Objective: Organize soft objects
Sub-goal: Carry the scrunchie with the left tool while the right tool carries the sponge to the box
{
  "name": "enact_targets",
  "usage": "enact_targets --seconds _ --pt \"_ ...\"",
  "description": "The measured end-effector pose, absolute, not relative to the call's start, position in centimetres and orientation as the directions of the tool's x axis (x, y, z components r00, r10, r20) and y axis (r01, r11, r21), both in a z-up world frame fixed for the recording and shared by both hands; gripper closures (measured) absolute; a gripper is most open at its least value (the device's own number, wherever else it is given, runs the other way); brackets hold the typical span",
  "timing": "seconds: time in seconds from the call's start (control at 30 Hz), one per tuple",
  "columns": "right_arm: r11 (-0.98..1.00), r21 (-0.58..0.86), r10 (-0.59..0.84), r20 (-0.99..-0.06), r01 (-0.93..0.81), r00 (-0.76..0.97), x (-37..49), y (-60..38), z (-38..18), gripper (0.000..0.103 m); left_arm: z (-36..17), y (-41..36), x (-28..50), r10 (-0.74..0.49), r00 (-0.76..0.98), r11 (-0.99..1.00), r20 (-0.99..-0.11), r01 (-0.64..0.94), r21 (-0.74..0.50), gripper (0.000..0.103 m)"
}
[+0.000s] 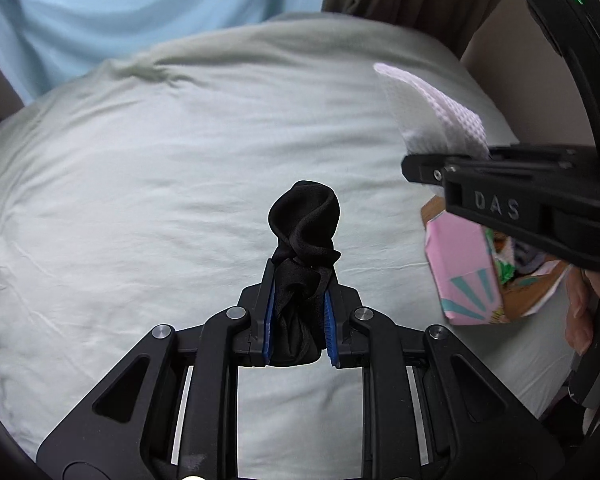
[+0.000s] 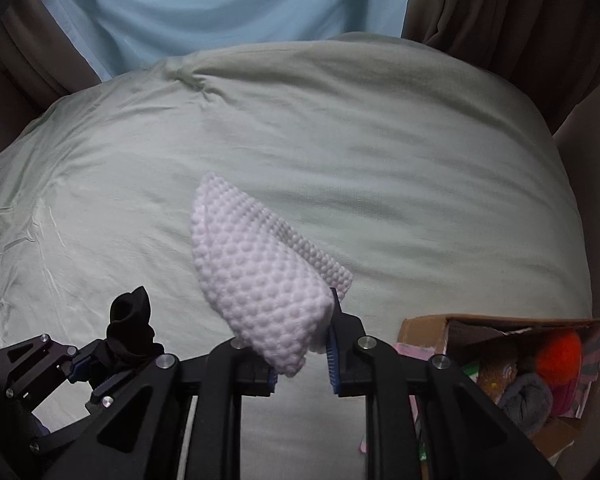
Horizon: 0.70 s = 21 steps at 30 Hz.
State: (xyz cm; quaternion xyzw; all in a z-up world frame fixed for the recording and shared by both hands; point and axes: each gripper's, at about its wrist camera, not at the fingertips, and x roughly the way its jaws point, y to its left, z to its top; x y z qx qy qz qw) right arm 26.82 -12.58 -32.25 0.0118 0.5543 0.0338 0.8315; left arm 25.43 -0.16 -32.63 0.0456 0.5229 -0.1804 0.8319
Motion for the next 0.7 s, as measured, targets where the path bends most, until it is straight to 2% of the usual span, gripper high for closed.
enact_targets --seconds 0.33,0.7 --pt "0.995 0.098 0.087 -0.883 0.000 0.460 18.6 -12.9 -22.4 0.086 -22.2 1.3 20.7 -0.292 0.474 0.926 -0.831 0.359 -0.120 0.086" --pt "0.991 0.125 0.086 -0.858 0.044 0.506 12.5 -19.4 -18.8 0.086 -16.4 -5.0 16.9 -0.291 0.538 0.927 -0.791 0.363 -0.094 0.086"
